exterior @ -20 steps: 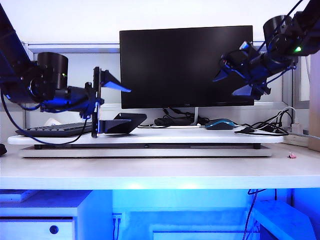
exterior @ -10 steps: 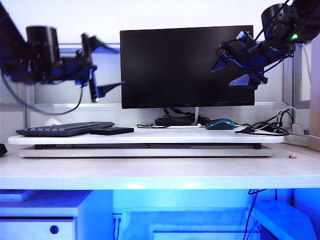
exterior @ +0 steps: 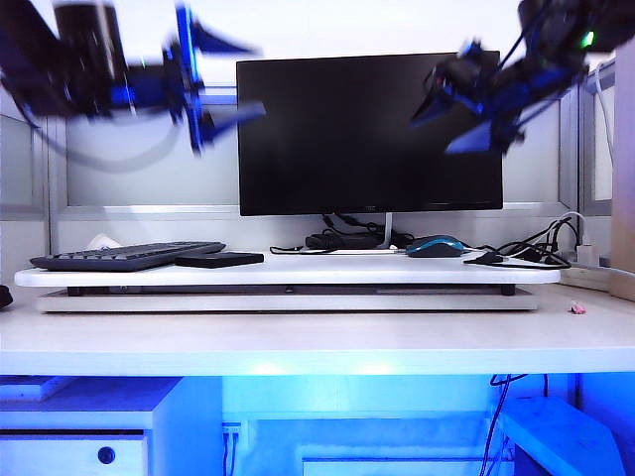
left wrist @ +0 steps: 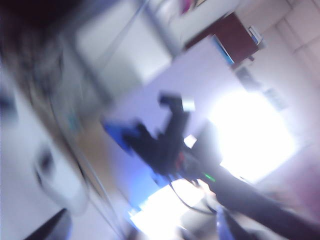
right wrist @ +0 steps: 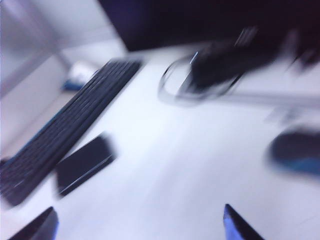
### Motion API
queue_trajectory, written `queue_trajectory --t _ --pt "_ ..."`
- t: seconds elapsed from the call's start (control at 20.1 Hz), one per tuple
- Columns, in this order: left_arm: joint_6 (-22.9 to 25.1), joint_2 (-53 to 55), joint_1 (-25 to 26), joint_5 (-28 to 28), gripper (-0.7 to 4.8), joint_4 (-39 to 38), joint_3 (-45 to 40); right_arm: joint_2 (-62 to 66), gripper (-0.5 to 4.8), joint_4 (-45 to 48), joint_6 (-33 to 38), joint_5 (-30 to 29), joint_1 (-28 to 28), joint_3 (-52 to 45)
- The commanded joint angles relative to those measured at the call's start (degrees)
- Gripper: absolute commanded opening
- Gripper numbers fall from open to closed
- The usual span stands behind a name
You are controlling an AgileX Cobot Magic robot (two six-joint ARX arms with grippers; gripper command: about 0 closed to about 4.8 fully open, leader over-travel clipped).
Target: Unplug the data cable of the portable hard drive.
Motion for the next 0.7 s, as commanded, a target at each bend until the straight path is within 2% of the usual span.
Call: queue_trajectory --t 0.05,0.15,0.3,0.4,0.5,0.55,0.6,0.7 --pt "13.4 -3.8 0.9 -3.5 3.9 -4.0 0.2 -3.8 4.37 0.5 -2.1 3.6 -0.3 0.4" --pt "23.7 -5.8 1.3 -6.3 3.9 -14.7 0.2 -5.8 4.36 -0.2 -3.6 5.0 -0.4 0.4" --pt "43.6 -9.6 2.3 -12.7 3.9 -34.6 0.2 -8.9 4.36 -3.1 -6.6 6.4 -0.4 0.4" --pt "51.2 -11.7 3.2 -16.9 3.9 -43.7 0.2 -10.3 4.36 -4.7 -7.0 7.0 -0.4 0.3" --pt "56.7 -13.8 3.5 -22.7 3.89 -49.6 0.2 -11.5 4.36 -6.1 -8.0 7.8 -0.4 0.3" --pt "60.0 -15.6 3.8 -25.6 3.68 -52.0 0.2 -12.3 4.36 -6.3 -8.1 7.8 -0.4 0.3" --pt "62.2 -18.0 4.3 -28.5 3.66 -53.8 0.2 -13.4 4.31 -6.4 -8.0 7.8 -0.4 0.3" --pt "63.1 -20.8 5.2 -29.3 3.62 -55.1 0.2 -15.3 4.31 -7.0 -8.1 8.7 -0.4 0.3"
